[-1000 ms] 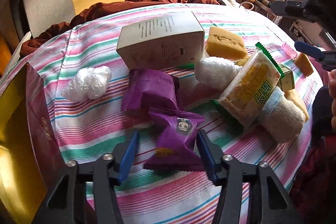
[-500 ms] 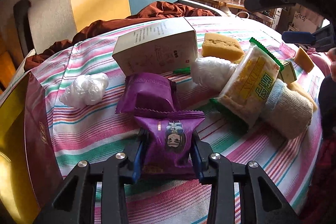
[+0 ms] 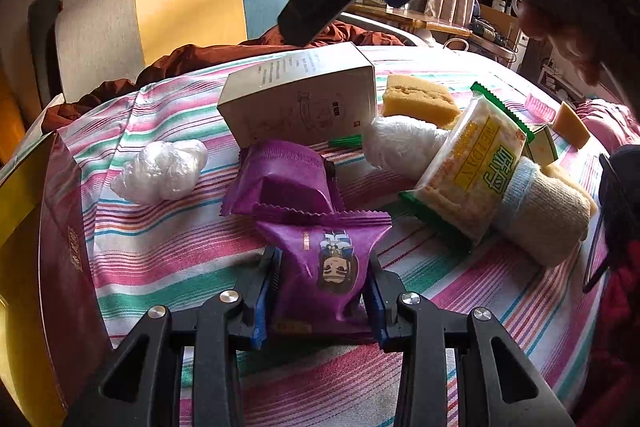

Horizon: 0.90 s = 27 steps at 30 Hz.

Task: Organize objects
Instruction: 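Grasp the cream printed box with the right gripper while the left lifts the purple packet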

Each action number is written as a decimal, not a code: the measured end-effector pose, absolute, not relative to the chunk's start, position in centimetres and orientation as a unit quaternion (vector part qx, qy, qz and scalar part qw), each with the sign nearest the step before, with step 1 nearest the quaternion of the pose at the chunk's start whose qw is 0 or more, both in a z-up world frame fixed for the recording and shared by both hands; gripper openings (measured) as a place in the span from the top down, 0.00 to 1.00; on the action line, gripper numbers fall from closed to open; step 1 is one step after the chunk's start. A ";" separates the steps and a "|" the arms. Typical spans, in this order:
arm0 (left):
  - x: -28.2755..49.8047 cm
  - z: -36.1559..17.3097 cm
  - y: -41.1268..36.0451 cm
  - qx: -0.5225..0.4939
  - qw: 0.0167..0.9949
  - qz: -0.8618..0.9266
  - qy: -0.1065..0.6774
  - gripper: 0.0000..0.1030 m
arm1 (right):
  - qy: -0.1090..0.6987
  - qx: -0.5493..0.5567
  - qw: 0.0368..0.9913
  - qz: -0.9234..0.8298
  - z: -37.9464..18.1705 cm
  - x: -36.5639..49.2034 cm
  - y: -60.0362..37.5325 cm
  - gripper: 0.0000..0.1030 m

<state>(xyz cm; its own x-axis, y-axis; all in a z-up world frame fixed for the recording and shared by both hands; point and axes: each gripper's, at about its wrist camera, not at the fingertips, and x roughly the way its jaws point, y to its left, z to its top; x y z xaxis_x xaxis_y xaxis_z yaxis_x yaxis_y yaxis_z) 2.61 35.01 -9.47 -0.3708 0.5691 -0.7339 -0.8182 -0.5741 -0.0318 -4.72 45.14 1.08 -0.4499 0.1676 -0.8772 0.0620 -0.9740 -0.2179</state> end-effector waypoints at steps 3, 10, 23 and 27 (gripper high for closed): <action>2.4 -9.4 35.0 -0.363 0.430 0.810 0.169 0.62 | -0.160 -0.558 0.005 0.814 -0.4 -6.6 44.1 0.02; 2.2 -9.5 35.0 -0.364 0.433 0.809 0.162 0.61 | -0.183 -0.607 -0.007 0.774 -3.4 -8.7 43.8 0.40; 2.2 -9.5 35.0 -0.362 0.432 0.810 0.162 0.62 | 0.070 -0.490 0.062 0.867 -2.6 -1.0 47.9 0.51; 2.3 -9.4 35.1 -0.356 0.428 0.813 0.172 0.62 | 0.067 -0.493 0.094 0.862 -3.5 -0.6 48.7 0.52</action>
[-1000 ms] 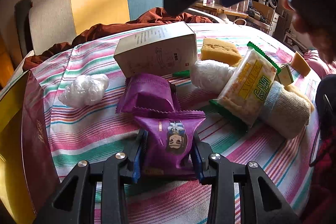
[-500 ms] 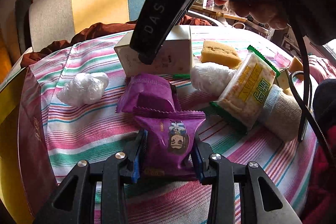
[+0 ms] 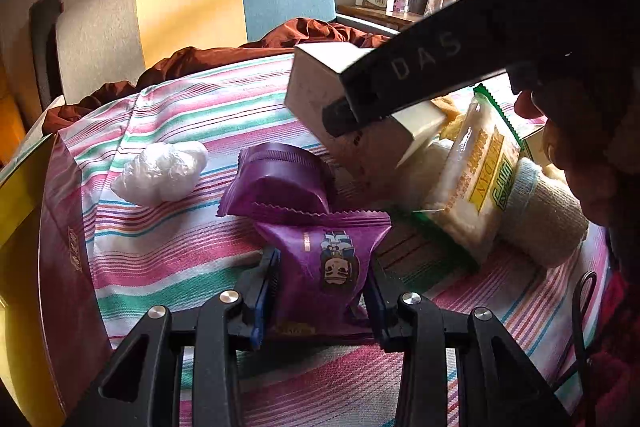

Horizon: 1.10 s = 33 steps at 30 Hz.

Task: Organize objects
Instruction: 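Grasp the cream printed box with the right gripper while the left lifts the purple packet, then carry the purple packet over the gold tray and open the left gripper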

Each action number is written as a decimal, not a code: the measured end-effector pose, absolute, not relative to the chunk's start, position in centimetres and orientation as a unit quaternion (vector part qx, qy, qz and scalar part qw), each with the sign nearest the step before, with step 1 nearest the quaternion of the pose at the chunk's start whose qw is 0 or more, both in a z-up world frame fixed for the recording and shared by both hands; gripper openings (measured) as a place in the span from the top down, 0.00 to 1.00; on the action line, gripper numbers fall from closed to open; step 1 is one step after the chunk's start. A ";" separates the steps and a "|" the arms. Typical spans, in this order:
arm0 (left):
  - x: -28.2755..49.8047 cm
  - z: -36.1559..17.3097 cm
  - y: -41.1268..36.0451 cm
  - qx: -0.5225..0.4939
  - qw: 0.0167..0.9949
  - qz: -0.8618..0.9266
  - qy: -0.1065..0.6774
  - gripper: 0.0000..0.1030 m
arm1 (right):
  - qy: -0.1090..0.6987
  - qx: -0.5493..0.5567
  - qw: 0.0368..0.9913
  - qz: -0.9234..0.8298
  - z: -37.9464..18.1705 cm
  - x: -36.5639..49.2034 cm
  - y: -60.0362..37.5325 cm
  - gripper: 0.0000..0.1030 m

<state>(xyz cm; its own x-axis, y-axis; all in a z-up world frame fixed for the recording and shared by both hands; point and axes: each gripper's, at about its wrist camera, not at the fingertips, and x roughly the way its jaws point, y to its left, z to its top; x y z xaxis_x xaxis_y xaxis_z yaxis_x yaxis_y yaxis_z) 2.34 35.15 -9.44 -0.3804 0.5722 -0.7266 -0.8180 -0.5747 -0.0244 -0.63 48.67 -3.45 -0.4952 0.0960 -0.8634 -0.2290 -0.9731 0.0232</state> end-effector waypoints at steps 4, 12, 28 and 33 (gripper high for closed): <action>2.5 -9.4 35.3 -0.352 0.424 0.815 0.180 0.62 | 0.060 -0.492 0.093 0.863 -3.3 -0.5 48.5 0.52; 2.4 -9.4 35.5 -0.349 0.419 0.817 0.189 0.62 | 0.044 -0.497 0.096 0.861 -3.5 -0.6 48.4 0.52; 1.7 -2.1 29.0 -0.363 0.387 0.838 0.129 0.66 | 0.031 -0.494 0.103 0.863 -3.5 -0.5 48.4 0.52; -2.2 -0.1 21.8 -0.365 0.298 0.874 0.115 0.66 | 0.018 -0.493 0.108 0.863 -3.5 -0.5 48.0 0.52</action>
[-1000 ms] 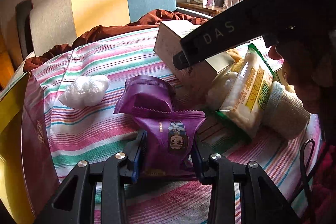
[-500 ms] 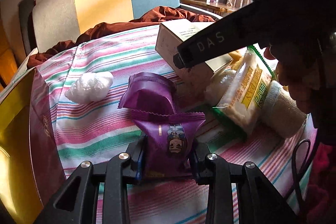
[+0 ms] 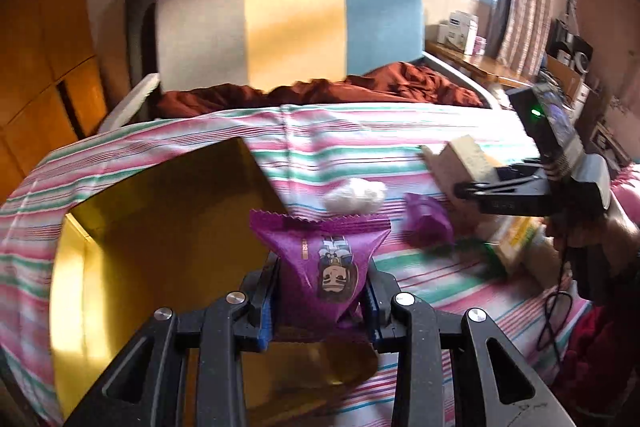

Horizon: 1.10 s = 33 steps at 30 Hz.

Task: Organize objects
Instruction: 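Carry the purple packet over the gold tray and open the left gripper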

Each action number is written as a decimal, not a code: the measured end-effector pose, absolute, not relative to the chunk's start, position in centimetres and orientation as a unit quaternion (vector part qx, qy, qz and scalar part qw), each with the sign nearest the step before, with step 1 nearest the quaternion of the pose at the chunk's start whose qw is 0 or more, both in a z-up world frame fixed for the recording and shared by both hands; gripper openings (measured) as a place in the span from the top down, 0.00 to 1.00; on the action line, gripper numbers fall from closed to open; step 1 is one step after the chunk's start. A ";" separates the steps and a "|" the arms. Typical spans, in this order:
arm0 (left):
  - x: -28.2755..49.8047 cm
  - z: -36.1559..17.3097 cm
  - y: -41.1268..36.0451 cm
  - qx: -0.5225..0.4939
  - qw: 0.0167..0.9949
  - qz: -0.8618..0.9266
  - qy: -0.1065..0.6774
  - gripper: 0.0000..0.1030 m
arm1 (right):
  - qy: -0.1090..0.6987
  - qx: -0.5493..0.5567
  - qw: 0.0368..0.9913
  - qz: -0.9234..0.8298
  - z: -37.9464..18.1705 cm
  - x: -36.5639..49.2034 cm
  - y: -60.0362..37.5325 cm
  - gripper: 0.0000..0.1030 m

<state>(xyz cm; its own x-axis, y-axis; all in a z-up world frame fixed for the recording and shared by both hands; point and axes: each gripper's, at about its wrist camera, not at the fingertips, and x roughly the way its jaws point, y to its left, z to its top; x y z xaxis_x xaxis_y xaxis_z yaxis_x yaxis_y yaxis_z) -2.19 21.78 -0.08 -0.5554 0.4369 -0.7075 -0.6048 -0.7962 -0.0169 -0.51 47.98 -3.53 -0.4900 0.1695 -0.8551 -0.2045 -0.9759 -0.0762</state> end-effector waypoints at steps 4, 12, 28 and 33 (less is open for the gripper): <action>-6.8 -1.6 16.1 -0.394 0.210 0.885 0.134 0.66 | 0.010 -0.492 0.112 0.863 -3.5 -0.4 47.7 0.52; -10.9 -7.0 10.9 -0.469 0.109 0.864 0.147 0.66 | 0.011 -0.493 0.114 0.862 -3.7 -0.5 47.9 0.52; -8.3 -8.2 9.1 -0.462 0.071 0.870 0.154 0.61 | 0.010 -0.492 0.116 0.863 -3.7 -0.5 47.8 0.52; -7.1 -6.8 9.0 -0.444 0.073 0.882 0.142 0.56 | 0.009 -0.492 0.120 0.862 -3.9 -0.5 47.8 0.51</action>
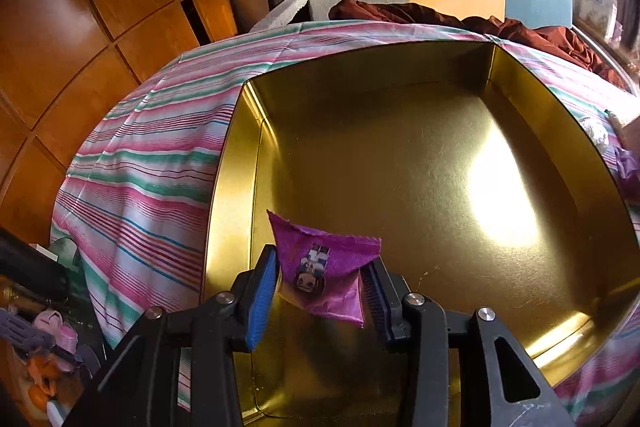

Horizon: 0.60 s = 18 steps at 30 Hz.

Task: Organize objects
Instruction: 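Carry the purple packet over the gold tray and open the left gripper, then carry the cream box into the gold tray and open the right gripper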

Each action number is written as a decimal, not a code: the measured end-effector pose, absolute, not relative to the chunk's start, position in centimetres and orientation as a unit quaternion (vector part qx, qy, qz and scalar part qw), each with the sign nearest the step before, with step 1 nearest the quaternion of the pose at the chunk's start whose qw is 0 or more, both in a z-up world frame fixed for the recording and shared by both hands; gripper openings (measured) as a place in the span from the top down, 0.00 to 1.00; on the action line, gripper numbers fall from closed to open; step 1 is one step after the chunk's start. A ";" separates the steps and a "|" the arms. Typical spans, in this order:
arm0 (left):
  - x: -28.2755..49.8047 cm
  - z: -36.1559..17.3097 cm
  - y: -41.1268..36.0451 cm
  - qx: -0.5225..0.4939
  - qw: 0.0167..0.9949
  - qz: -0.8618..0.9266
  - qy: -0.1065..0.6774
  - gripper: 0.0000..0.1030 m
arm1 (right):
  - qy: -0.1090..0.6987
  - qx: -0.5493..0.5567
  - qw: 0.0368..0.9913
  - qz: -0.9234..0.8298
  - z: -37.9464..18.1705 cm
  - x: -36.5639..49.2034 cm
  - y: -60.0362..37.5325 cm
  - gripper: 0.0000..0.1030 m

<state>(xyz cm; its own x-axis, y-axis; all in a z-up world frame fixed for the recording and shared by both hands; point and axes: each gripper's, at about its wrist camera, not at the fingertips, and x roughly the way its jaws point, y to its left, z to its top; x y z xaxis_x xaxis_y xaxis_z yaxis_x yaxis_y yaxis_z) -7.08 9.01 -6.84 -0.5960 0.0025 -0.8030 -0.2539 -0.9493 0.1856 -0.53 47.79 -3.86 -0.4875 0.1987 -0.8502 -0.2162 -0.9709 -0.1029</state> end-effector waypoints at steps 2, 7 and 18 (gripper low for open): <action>-6.6 -6.0 8.8 -0.433 0.072 0.889 0.129 0.53 | 0.007 -0.490 0.123 0.863 -3.9 -0.5 47.7 0.51; -5.9 -4.0 7.4 -0.405 0.068 0.906 0.101 0.41 | -0.002 -0.482 0.136 0.865 -3.5 -0.5 47.3 0.51; -4.4 -0.7 5.2 -0.369 0.086 0.924 0.045 0.37 | 0.015 -0.408 0.102 0.907 4.2 -1.7 41.1 0.51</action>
